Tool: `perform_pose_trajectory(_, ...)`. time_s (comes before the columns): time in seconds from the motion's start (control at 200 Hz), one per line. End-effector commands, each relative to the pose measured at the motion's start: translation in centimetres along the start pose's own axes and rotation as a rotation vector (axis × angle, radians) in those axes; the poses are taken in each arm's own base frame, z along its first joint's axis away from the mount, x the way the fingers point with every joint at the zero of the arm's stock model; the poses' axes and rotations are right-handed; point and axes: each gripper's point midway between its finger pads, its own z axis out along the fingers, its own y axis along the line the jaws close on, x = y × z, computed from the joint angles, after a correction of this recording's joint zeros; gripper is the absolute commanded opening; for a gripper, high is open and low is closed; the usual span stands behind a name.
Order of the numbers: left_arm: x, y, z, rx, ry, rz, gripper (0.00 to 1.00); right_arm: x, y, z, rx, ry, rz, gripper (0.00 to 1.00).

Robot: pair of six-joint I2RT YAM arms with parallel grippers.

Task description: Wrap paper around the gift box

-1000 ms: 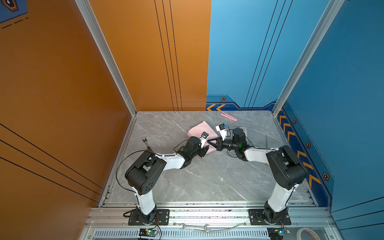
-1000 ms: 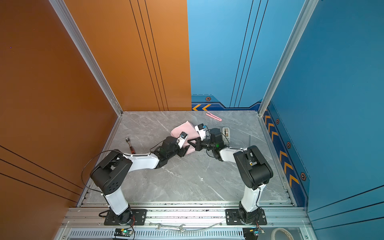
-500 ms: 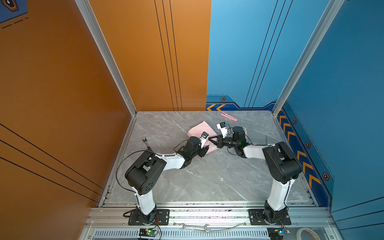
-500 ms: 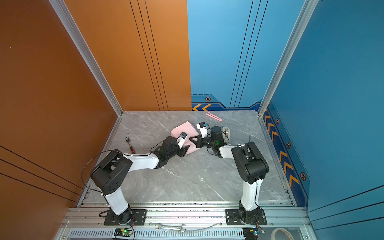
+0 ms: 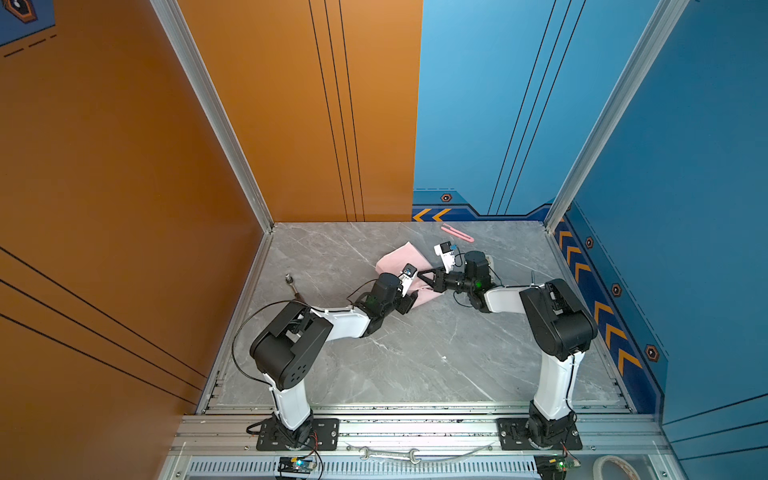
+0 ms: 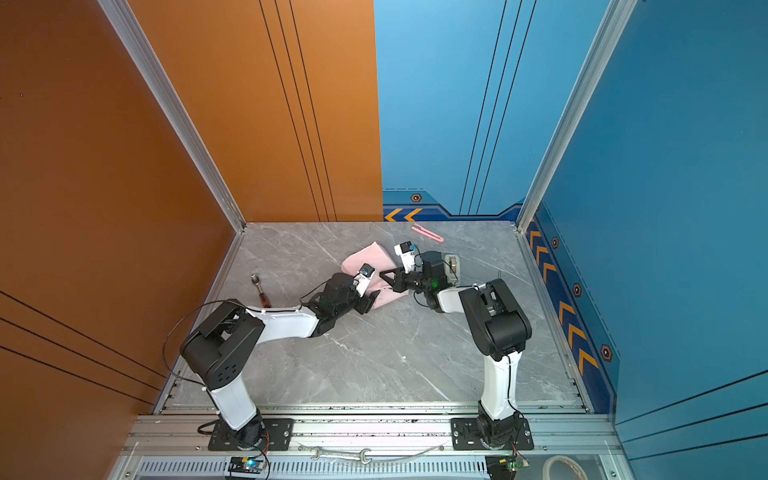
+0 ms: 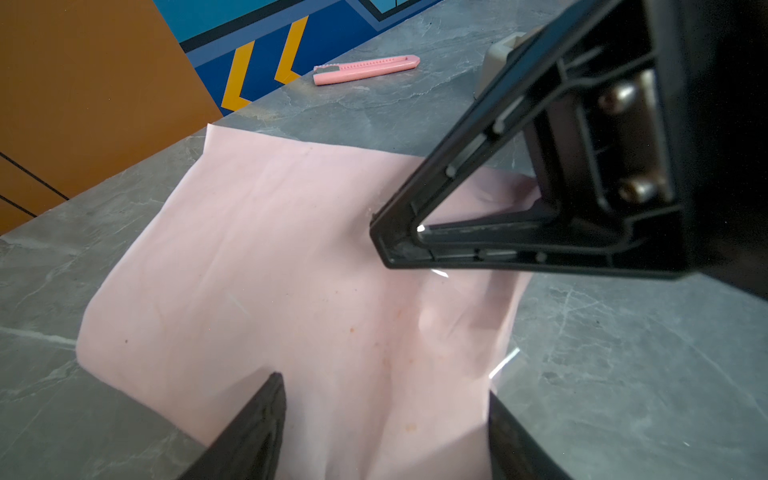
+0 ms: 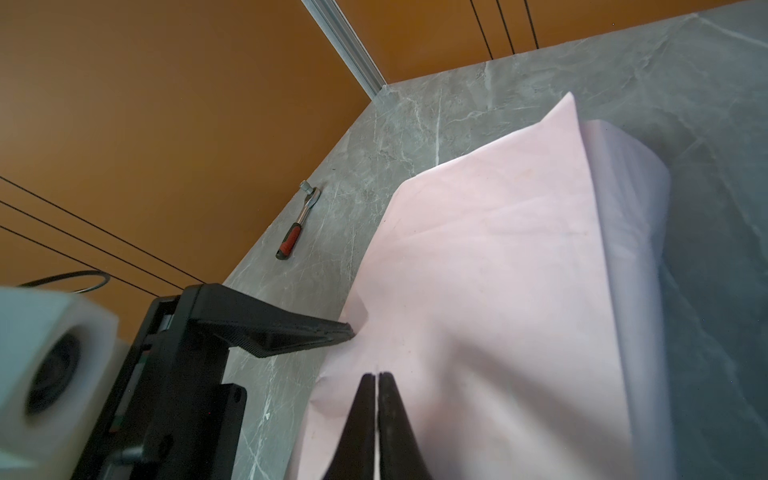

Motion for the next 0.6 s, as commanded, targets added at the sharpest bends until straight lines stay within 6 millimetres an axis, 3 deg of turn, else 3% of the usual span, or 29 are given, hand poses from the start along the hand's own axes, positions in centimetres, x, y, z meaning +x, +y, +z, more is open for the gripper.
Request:
perform_pose_trajectory(0.0,1.7,0.1,-0.2,0.008,0.064,-0.013,0.67,-0.1,-1.1,0.1,0.047,0.011,-0.019,0.13)
perform_pose_trajectory(0.325,1.8,0.0,-0.3,0.01,0.065,-0.013,0.67,0.2,-1.4,-0.4,0.141,0.078,-0.069,0.33)
perform_pose_trajectory(0.596,1.8,0.0,-0.3,0.011,0.066,-0.015,0.67,-1.8,1.0,-1.0,0.078,0.031,-0.083,0.26)
